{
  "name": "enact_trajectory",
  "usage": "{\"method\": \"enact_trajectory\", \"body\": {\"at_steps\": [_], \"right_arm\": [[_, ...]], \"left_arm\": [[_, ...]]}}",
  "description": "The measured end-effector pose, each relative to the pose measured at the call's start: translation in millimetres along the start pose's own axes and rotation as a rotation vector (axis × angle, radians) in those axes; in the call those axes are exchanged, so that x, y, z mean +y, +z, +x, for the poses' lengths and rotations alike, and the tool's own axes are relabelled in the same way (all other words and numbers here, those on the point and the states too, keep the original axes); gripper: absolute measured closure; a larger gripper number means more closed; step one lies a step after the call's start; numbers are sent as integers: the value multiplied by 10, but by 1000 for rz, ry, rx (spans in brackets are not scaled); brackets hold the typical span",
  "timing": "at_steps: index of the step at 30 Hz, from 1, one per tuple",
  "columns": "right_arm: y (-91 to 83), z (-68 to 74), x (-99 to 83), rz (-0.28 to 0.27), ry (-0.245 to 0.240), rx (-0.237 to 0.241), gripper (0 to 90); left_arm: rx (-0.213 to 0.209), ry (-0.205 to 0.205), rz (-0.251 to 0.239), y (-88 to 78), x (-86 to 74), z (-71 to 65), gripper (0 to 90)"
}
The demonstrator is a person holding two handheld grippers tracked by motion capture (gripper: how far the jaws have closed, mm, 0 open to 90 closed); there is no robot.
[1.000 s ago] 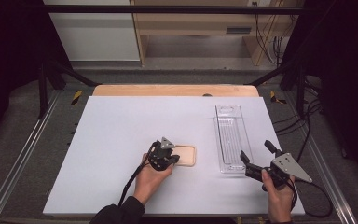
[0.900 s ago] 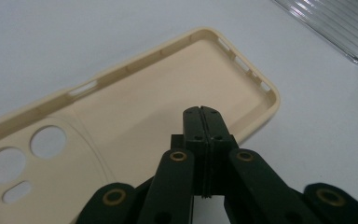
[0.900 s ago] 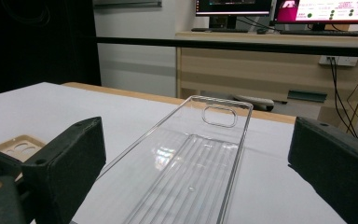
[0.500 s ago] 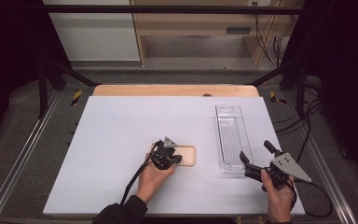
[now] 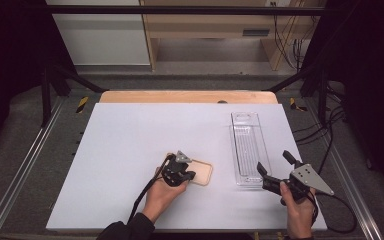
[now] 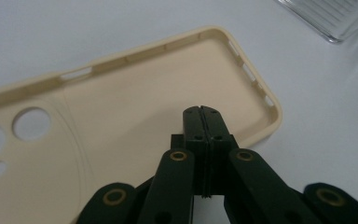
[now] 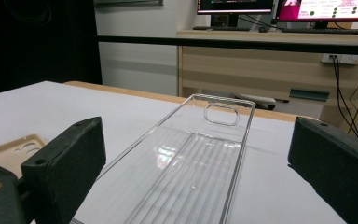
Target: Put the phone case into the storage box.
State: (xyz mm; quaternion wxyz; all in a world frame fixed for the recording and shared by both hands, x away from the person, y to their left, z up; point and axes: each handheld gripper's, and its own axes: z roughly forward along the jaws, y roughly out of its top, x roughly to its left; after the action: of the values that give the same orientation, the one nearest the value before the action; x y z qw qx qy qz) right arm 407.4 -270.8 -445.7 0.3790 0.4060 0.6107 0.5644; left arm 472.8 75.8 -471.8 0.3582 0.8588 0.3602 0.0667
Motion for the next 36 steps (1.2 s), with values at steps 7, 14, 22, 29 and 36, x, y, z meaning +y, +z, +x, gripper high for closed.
{"method": "enact_trajectory", "body": {"at_steps": [7, 14, 22, 29, 36], "right_arm": [[7, 9, -7, 4, -2, 3, 43], [11, 22, -10, 6, -1, 5, 44], [13, 18, -13, 6, 0, 4, 44], [14, 17, -14, 8, 0, 2, 44], [15, 34, 4, 12, -5, 4, 42]], "left_arm": [[-69, 2, -14, -82, -123, -152, 900], [-109, 34, -10, -97, -179, -361, 900], [-150, 49, -9, -107, -251, -523, 900], [-184, 75, -6, -97, -288, -687, 900], [-123, 122, -59, -141, -294, -694, 900]]}}
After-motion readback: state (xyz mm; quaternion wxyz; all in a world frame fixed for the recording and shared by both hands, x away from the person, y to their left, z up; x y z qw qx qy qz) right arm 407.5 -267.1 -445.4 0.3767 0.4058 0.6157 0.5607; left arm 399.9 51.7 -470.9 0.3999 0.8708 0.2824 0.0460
